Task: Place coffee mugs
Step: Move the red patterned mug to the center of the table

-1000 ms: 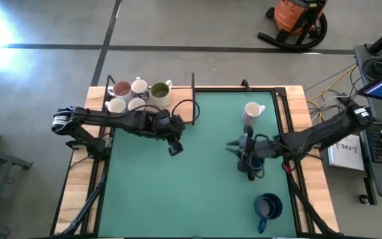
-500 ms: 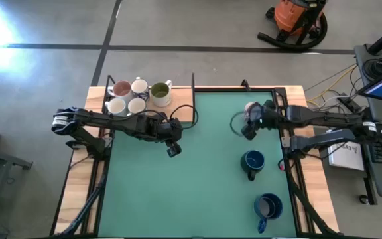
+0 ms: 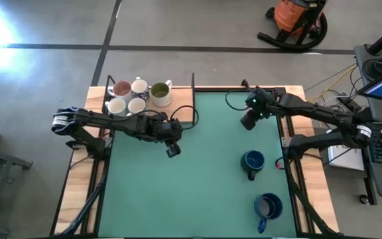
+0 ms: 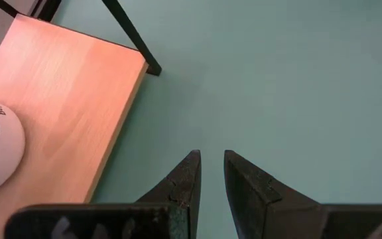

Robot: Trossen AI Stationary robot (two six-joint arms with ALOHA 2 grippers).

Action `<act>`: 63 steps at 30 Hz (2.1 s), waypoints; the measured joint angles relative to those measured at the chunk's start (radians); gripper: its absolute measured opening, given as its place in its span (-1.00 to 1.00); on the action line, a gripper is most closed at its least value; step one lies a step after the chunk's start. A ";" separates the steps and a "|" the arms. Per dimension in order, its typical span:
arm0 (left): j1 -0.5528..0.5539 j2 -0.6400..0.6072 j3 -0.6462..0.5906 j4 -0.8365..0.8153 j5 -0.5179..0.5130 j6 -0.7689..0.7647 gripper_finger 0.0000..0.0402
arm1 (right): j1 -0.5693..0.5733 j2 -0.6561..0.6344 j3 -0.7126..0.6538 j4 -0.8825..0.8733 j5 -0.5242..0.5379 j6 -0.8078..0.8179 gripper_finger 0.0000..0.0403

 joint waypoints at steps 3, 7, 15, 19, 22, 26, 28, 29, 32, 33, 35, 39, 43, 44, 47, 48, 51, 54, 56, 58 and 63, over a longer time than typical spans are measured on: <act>0.000 0.000 0.000 0.000 0.000 0.008 -0.76 | 0.000 0.035 0.000 0.006 -0.002 -0.004 -0.61; 0.000 0.000 0.000 -0.011 0.000 0.008 -0.76 | 0.000 0.075 -0.001 0.031 -0.001 -0.004 -0.68; 0.000 0.000 0.000 -0.022 0.000 0.008 -0.76 | -0.004 0.146 -0.001 0.052 0.047 -0.034 -0.47; 0.000 0.000 0.000 -0.023 0.000 0.010 -0.76 | -0.016 0.182 -0.001 0.068 0.060 -0.073 -0.38; 0.000 0.000 0.000 -0.031 0.001 0.018 -0.76 | -0.019 0.211 -0.001 0.087 0.059 -0.084 -0.41; 0.000 -0.007 0.000 -0.048 0.003 0.016 -0.76 | -0.019 0.241 0.000 0.089 0.058 -0.090 -0.58; 0.000 -0.017 0.000 -0.056 0.004 0.011 -0.76 | -0.019 0.252 0.002 0.089 0.051 -0.093 -0.70; 0.000 -0.023 0.000 -0.063 0.004 0.008 -0.76 | -0.019 0.256 0.005 0.088 0.049 -0.092 -0.77; -0.001 -0.042 0.000 -0.073 0.004 0.005 -0.76 | -0.019 0.263 0.012 0.079 0.040 -0.103 -0.91; -0.001 -0.049 0.000 -0.078 0.004 0.005 -0.76 | -0.020 0.263 0.015 0.075 0.020 -0.102 -0.91; -0.002 -0.069 0.000 -0.088 0.004 0.004 -0.76 | -0.020 0.255 0.020 0.064 -0.023 -0.088 -0.91; -0.002 -0.121 0.000 -0.094 0.004 -0.005 -0.76 | -0.008 0.243 0.055 0.030 -0.146 -0.068 -0.92; -0.002 -0.182 0.000 -0.094 0.004 -0.013 -0.76 | 0.044 0.243 0.105 -0.016 -0.292 -0.061 -0.92; -0.002 -0.196 0.000 -0.094 0.003 -0.016 -0.76 | 0.068 0.243 0.119 -0.014 -0.316 -0.057 -0.92; -0.002 -0.232 0.000 -0.093 -0.001 -0.023 -0.76 | 0.154 0.243 0.167 -0.011 -0.335 -0.036 -0.92; -0.002 -0.242 0.000 -0.093 -0.010 -0.028 -0.76 | 0.184 0.243 0.184 -0.016 -0.334 -0.035 -0.93; -0.002 -0.261 0.000 -0.090 -0.016 -0.030 -0.76 | 0.277 0.243 0.237 -0.015 -0.334 -0.009 -0.93; -0.002 -0.268 0.000 -0.089 -0.016 -0.030 -0.76 | 0.361 0.251 0.290 -0.019 -0.336 0.015 -0.93; -0.002 -0.269 0.000 -0.089 -0.017 -0.028 -0.76 | 0.407 0.269 0.325 -0.019 -0.336 0.017 -0.93; -0.002 -0.269 0.000 -0.089 -0.017 -0.021 -0.76 | 0.449 0.304 0.366 -0.019 -0.335 0.014 -0.93; -0.002 -0.272 0.000 -0.090 -0.018 -0.019 -0.76 | 0.512 0.420 0.484 -0.034 -0.334 -0.081 -0.93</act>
